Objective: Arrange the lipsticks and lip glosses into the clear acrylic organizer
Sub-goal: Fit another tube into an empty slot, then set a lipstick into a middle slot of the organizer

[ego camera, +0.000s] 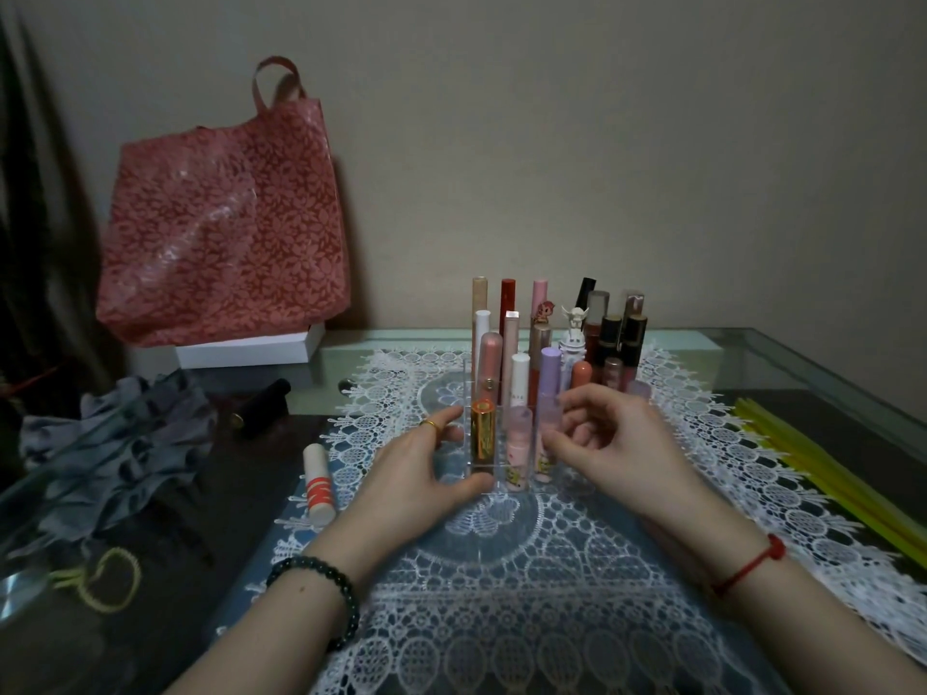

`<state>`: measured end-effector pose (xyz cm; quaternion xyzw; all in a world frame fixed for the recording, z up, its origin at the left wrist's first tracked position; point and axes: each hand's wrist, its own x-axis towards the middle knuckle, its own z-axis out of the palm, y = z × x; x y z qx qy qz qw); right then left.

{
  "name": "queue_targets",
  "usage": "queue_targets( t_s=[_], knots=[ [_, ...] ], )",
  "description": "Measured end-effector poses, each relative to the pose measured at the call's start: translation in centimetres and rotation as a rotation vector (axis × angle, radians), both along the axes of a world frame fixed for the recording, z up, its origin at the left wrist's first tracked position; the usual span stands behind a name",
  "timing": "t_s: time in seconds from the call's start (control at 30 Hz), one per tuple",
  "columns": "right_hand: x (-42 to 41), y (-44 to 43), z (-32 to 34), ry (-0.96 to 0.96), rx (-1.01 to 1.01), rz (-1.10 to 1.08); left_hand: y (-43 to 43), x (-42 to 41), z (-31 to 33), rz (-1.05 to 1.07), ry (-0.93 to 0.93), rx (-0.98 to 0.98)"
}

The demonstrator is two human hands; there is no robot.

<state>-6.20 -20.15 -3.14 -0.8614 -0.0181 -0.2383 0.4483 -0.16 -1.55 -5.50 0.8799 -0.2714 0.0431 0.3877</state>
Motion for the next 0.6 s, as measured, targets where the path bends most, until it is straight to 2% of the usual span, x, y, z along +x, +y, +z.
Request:
queue_targets(
  t_s=[0.23, 0.33, 0.43, 0.5, 0.6],
  knots=[
    [-0.1, -0.1, 0.1, 0.017, -0.006, 0.004, -0.2, -0.4, 0.6, -0.018, 0.002, 0.007],
    [-0.3, -0.2, 0.2, 0.029, -0.022, -0.003, 0.4, 0.0, 1.3, 0.013, -0.031, -0.112],
    [-0.6, -0.4, 0.5, 0.003, 0.003, -0.015, 2.2, 2.4, 2.0, 0.181, -0.080, -0.249],
    [-0.8, -0.5, 0.8, -0.018, 0.024, -0.032, 3.8, 4.6, 2.4, 0.327, -0.117, -0.265],
    [-1.0, -0.7, 1.1, -0.063, 0.015, -0.067, 6.8, 7.5, 2.3, 0.560, -0.198, -0.040]
  ],
)
